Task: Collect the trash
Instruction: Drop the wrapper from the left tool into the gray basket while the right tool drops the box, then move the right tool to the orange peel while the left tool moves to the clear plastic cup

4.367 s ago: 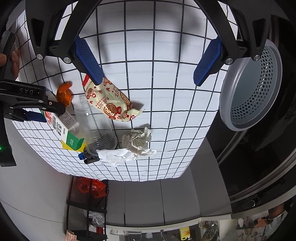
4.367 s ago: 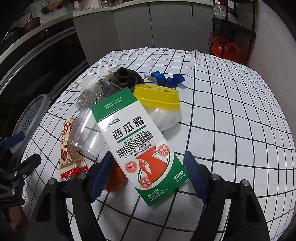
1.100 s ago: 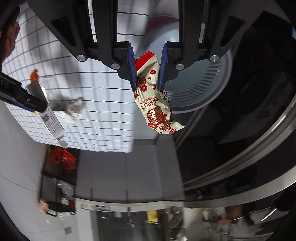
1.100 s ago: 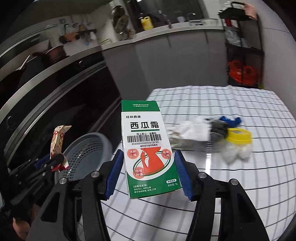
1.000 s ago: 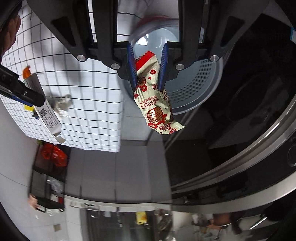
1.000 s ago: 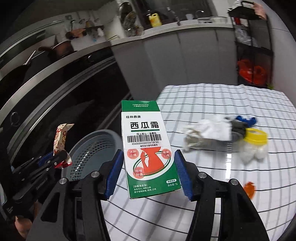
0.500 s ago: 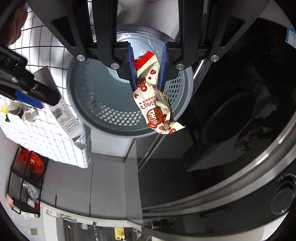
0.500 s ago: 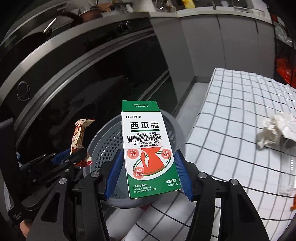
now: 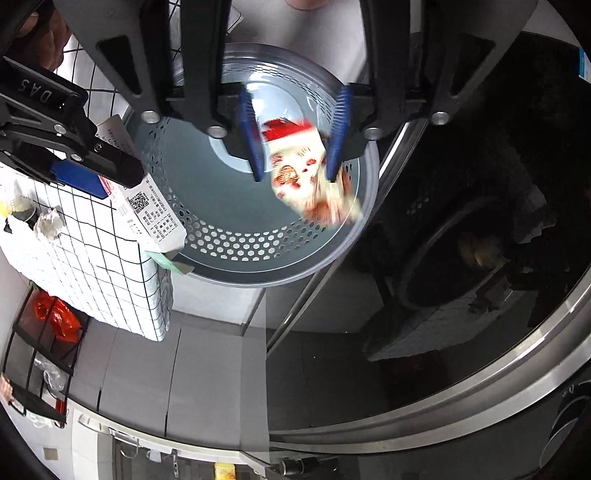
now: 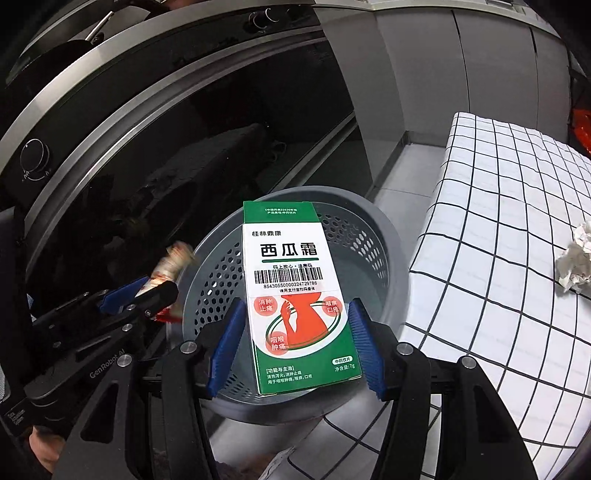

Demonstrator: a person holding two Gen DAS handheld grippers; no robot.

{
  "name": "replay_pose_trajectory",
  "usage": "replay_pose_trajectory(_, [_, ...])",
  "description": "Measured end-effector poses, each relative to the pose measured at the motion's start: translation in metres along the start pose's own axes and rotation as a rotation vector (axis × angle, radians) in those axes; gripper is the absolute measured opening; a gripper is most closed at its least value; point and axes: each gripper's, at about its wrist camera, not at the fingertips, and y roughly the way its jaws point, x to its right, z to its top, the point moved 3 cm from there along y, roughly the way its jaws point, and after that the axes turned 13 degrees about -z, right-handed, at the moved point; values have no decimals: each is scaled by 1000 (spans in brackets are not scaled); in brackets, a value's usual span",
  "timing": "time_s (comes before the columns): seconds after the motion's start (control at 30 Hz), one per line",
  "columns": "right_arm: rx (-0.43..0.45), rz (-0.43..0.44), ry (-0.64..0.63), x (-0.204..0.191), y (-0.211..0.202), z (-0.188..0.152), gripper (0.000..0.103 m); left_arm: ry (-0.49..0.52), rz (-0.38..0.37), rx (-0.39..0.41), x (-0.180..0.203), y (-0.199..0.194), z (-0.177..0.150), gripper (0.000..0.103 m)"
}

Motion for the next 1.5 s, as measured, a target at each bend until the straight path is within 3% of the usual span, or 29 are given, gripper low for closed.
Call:
replay_pose_trajectory(0.03, [-2,2,4,1,1,0,58,-5,0,5,0,-1,1,53])
replay_pose_trajectory(0.07, [-3,4,9,2,1,1,58,-6,-1,14,-1,-2,1,55])
replay_pose_trajectory(1.0, [40,-66,41,30,-29,-15,59,22,9,54,13,-8,-1,59])
replay_pose_trajectory(1.3, [53,-139,66,57,-52,-33,59,46,-33,74,40,-10,-2,61])
replay_pose_trajectory(1.5, [75,-216,108,89,-72,-45,60,83,-96,82,77,-7,-7,64])
